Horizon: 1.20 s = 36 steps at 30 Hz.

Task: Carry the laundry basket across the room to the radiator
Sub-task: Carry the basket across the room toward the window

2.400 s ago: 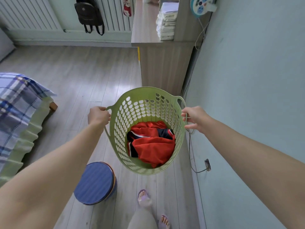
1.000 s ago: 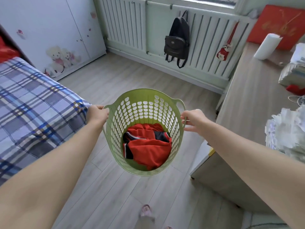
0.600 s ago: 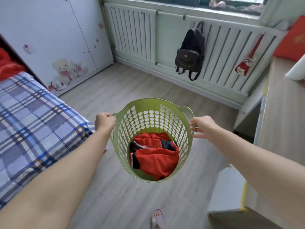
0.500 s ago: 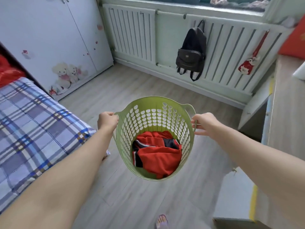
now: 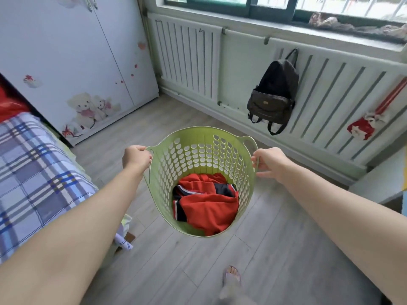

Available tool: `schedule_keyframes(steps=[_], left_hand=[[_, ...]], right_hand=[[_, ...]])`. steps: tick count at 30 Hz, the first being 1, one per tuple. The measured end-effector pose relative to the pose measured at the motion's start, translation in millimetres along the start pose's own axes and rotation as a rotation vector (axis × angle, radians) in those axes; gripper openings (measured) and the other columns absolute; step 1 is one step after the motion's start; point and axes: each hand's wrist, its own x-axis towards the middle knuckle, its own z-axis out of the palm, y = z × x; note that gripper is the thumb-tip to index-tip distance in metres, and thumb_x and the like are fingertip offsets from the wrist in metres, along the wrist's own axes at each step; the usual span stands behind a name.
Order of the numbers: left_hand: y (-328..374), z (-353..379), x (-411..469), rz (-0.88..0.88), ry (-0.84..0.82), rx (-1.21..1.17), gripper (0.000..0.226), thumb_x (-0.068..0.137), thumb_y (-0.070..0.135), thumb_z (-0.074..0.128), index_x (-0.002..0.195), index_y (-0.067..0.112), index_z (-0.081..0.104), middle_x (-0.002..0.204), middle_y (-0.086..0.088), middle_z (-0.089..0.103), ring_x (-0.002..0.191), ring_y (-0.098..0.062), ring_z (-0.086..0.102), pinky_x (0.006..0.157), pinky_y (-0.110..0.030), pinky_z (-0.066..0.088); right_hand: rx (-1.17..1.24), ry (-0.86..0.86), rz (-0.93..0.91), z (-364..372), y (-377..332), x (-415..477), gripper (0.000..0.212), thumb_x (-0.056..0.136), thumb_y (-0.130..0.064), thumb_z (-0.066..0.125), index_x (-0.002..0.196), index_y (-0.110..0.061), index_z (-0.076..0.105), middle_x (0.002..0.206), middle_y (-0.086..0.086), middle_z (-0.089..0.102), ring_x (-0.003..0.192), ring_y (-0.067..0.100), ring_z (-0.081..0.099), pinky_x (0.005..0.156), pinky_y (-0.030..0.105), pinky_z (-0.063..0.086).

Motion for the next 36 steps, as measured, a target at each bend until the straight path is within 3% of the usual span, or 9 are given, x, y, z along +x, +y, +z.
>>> schedule_keyframes(steps=[6, 8, 13, 21, 25, 26, 29, 33, 36], left_hand=[[50, 51, 75, -0.006, 0.020, -0.030, 0.040, 0.080, 0.004, 0.045, 0.118, 0.006, 0.057, 0.068, -0.004, 0.060, 0.057, -0.019, 0.053, 0.062, -0.030, 0.047], [64, 66, 102, -0.008, 0.020, -0.033, 0.041, 0.080, 0.005, 0.045, 0.120, 0.006, 0.057, 0.068, -0.003, 0.060, 0.059, -0.020, 0.053, 0.064, -0.031, 0.049], [91, 94, 177, -0.013, 0.079, -0.005, 0.042, 0.079, 0.006, 0.045, 0.120, 0.007, 0.058, 0.067, -0.001, 0.062, 0.065, -0.023, 0.057, 0.078, -0.037, 0.054], [132, 134, 316, -0.057, 0.054, -0.030, 0.041, 0.080, 0.006, 0.046, 0.119, 0.006, 0.058, 0.067, -0.002, 0.062, 0.062, -0.022, 0.056, 0.075, -0.036, 0.052], [164, 145, 383, -0.053, 0.051, -0.017, 0.044, 0.080, 0.005, 0.044, 0.122, 0.005, 0.057, 0.067, -0.003, 0.062, 0.066, -0.026, 0.057, 0.081, -0.040, 0.055], [195, 166, 449, -0.082, 0.086, -0.010, 0.045, 0.080, 0.005, 0.043, 0.122, 0.006, 0.058, 0.066, -0.003, 0.062, 0.065, -0.026, 0.057, 0.081, -0.041, 0.056], [216, 178, 497, -0.117, 0.112, 0.001, 0.045, 0.080, 0.005, 0.042, 0.123, 0.008, 0.058, 0.066, -0.001, 0.062, 0.062, -0.023, 0.056, 0.082, -0.041, 0.057], [222, 180, 515, -0.091, 0.119, 0.002, 0.045, 0.082, 0.004, 0.041, 0.124, 0.007, 0.056, 0.067, -0.001, 0.061, 0.062, -0.022, 0.055, 0.073, -0.035, 0.052], [231, 183, 532, -0.087, 0.127, -0.023, 0.044, 0.082, 0.003, 0.042, 0.124, 0.006, 0.056, 0.067, -0.002, 0.061, 0.066, -0.024, 0.056, 0.072, -0.034, 0.051]], right_hand=[[-0.064, -0.027, -0.013, 7, -72, 96, 0.011, 0.085, -0.006, 0.052, 0.078, -0.007, 0.060, 0.084, 0.011, 0.059, 0.077, 0.023, 0.056, 0.089, 0.046, 0.055], [-0.076, -0.039, -0.027, 15, -95, 126, 0.011, 0.084, -0.004, 0.052, 0.078, -0.006, 0.060, 0.086, 0.013, 0.059, 0.081, 0.023, 0.056, 0.091, 0.048, 0.054], [-0.093, -0.056, -0.026, 41, -150, 199, 0.013, 0.083, -0.003, 0.051, 0.073, -0.008, 0.058, 0.083, 0.011, 0.058, 0.081, 0.024, 0.055, 0.091, 0.047, 0.054], [-0.096, -0.053, 0.010, 99, -229, 314, 0.012, 0.082, -0.003, 0.052, 0.072, -0.007, 0.056, 0.079, 0.009, 0.057, 0.085, 0.026, 0.057, 0.094, 0.050, 0.053], [-0.100, -0.060, -0.001, 131, -278, 375, 0.014, 0.079, -0.002, 0.051, 0.068, -0.007, 0.056, 0.077, 0.011, 0.057, 0.082, 0.027, 0.056, 0.092, 0.051, 0.054], [-0.111, -0.065, 0.011, 158, -325, 437, 0.013, 0.078, -0.001, 0.051, 0.067, -0.007, 0.056, 0.078, 0.012, 0.057, 0.081, 0.028, 0.056, 0.092, 0.051, 0.054], [-0.128, -0.101, -0.002, 178, -355, 487, 0.013, 0.078, -0.001, 0.052, 0.067, -0.007, 0.056, 0.077, 0.013, 0.058, 0.077, 0.027, 0.057, 0.089, 0.050, 0.055], [-0.138, -0.100, -0.006, 183, -366, 501, 0.012, 0.078, -0.001, 0.052, 0.068, -0.007, 0.056, 0.070, 0.008, 0.056, 0.065, 0.022, 0.057, 0.078, 0.043, 0.056], [-0.133, -0.114, -0.026, 191, -381, 524, 0.012, 0.080, 0.000, 0.052, 0.070, -0.006, 0.056, 0.076, 0.011, 0.057, 0.070, 0.024, 0.057, 0.083, 0.047, 0.057]])
